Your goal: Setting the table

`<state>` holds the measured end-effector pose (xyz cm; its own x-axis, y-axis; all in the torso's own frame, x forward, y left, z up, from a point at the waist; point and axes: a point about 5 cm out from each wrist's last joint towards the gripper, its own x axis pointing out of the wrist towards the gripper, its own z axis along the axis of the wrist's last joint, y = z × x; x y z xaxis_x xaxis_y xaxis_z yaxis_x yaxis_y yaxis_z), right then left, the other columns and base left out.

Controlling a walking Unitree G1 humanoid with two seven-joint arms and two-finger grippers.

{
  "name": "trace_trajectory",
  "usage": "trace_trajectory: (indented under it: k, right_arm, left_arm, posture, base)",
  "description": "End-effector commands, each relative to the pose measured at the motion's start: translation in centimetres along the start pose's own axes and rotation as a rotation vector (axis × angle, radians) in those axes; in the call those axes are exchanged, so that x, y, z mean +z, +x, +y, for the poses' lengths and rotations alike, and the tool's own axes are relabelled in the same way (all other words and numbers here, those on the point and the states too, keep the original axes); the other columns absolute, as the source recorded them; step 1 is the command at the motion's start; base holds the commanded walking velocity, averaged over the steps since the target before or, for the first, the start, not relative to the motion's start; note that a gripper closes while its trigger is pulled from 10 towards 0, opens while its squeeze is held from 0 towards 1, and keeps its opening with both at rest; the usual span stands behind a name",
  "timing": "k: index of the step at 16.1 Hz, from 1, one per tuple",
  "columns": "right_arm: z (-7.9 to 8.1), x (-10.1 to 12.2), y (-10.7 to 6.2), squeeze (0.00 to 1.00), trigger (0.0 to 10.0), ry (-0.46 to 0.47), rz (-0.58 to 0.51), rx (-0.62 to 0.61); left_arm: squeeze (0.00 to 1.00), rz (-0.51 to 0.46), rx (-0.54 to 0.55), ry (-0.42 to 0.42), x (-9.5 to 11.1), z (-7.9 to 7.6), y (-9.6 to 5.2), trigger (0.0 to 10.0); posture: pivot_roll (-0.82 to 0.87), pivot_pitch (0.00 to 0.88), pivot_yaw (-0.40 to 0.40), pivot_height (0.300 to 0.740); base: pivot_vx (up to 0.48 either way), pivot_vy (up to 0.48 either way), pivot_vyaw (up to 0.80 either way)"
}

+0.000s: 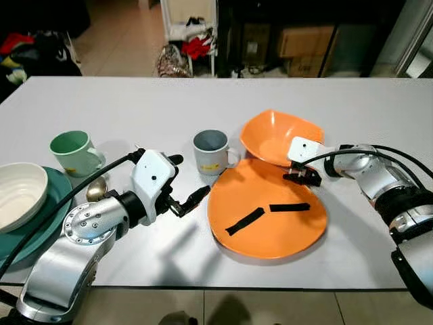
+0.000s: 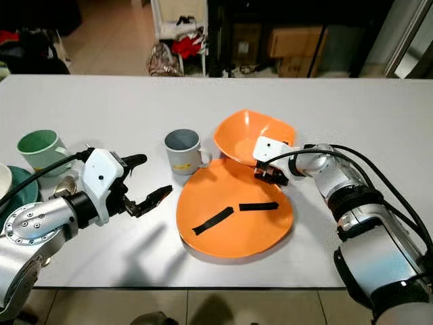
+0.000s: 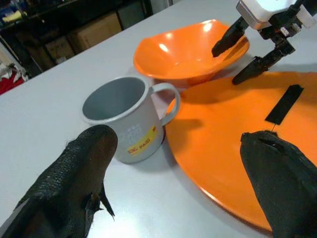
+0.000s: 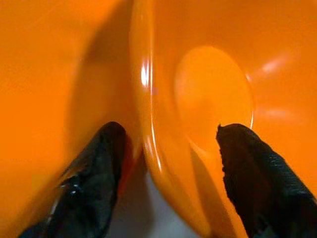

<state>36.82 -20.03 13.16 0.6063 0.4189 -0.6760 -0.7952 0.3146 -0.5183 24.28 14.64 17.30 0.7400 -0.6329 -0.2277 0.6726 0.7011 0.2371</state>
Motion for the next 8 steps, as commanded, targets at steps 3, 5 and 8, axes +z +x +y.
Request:
trace_trajectory:
  k: [3, 5, 8]
  right_arm:
    - [-0.71, 0.67, -0.06, 0.00, 0.0, -0.035, -0.010, -0.010]
    - [-0.77, 0.70, -0.06, 0.00, 0.0, -0.041, -0.010, -0.012]
    - [-0.84, 0.68, -0.10, 0.00, 0.0, -0.051, -0.007, -0.008]
  left_arm:
    - [0.00, -0.012, -0.016, 0.017, 0.61, 0.01, -0.07, 10.0]
    - [0.00, -0.011, -0.021, 0.017, 0.65, 0.01, -0.02, 10.0]
    - [0.00, 0.000, -0.039, 0.019, 0.54, -0.12, -0.01, 10.0]
  posture:
    - [0.14, 0.000, 0.054, 0.740]
    - [0.14, 0.000, 0.054, 0.740]
    - [0.13, 0.000, 0.060, 0.740]
  base:
    - [0.000, 0.000, 0.00]
    - [0.000, 0.000, 0.00]
    - [0.000, 0.000, 0.00]
